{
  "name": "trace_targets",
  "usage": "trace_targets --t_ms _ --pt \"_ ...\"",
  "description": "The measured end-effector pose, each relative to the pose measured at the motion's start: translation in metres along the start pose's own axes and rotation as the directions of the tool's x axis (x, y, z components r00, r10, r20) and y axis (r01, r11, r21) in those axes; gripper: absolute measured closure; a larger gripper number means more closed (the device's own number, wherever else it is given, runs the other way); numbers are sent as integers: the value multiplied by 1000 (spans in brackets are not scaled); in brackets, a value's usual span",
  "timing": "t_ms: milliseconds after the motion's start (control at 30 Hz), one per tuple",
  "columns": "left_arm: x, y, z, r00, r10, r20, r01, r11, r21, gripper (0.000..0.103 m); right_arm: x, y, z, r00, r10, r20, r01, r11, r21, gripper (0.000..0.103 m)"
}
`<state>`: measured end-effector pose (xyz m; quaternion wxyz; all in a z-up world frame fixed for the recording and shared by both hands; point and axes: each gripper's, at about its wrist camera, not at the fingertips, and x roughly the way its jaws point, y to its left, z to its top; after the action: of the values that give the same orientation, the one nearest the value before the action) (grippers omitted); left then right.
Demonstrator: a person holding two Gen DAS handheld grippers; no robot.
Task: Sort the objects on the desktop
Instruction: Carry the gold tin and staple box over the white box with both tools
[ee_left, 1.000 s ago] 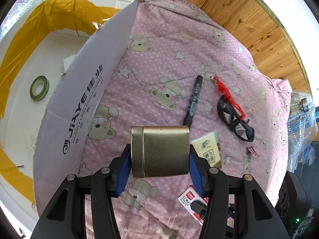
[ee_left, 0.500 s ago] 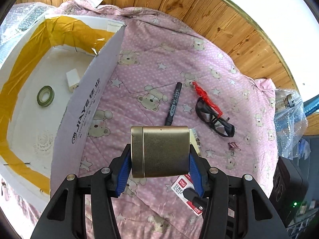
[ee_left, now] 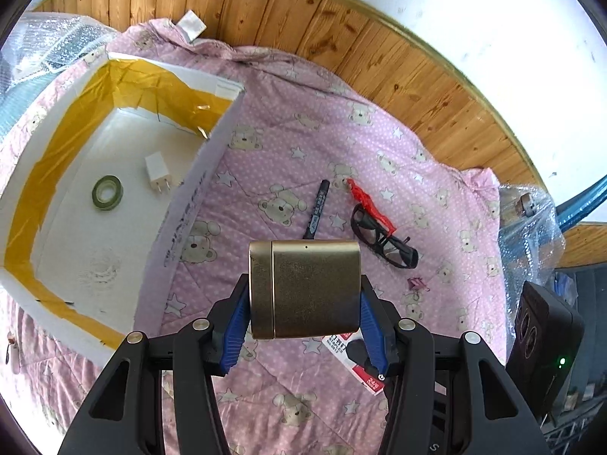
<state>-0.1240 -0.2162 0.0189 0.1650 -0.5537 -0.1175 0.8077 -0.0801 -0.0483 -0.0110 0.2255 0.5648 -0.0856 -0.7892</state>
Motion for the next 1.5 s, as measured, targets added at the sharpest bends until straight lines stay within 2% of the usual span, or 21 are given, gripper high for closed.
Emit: trace_targets --t_ms 367,700,1167,1500 --pt "-39 14 2 998 -12 66 14 999 -37 49 -19 41 26 999 5 49 -1 995 -95 88" --pt "-70 48 6 992 0 123 13 994 -105 49 -23 77 44 998 23 65 -12 985 -169 88" --pt "-91 101 -1 987 36 158 -1 976 -220 49 -23 124 69 995 65 77 -43 965 -258 88" --pt "-98 139 14 982 72 175 -22 962 -273 49 -8 157 85 994 90 58 -68 950 -304 88"
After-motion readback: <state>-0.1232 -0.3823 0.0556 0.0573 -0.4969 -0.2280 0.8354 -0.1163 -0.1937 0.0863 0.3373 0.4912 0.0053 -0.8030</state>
